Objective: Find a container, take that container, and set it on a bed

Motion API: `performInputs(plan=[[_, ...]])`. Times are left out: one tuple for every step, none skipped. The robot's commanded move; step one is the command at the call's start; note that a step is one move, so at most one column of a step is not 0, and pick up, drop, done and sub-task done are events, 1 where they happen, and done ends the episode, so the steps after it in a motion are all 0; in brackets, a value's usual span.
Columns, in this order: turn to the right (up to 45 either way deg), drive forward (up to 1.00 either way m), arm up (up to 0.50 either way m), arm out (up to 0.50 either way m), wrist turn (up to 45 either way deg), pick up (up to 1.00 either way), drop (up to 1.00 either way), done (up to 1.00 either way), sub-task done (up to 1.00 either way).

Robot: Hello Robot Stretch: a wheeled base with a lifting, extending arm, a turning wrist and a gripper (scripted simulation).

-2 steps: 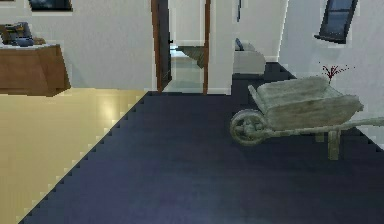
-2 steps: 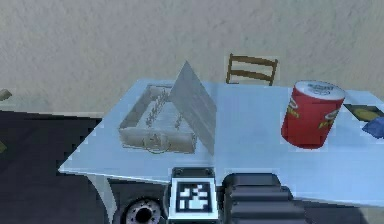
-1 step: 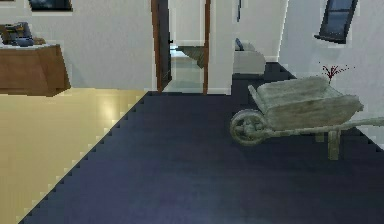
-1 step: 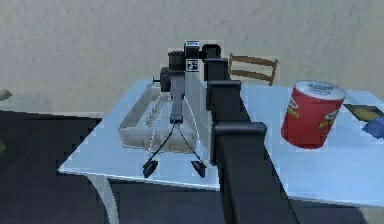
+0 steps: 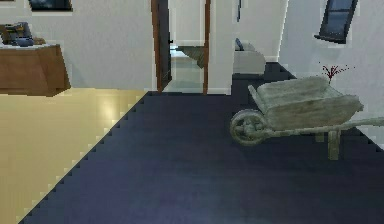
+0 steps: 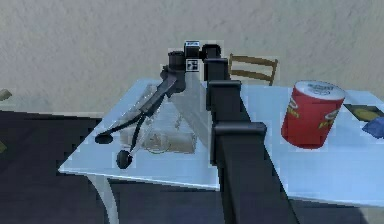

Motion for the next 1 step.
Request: performInputs(plan=[[0.0,0.00,0.00,0.00,45.0,0.00,0.00,0.00,0.00]])
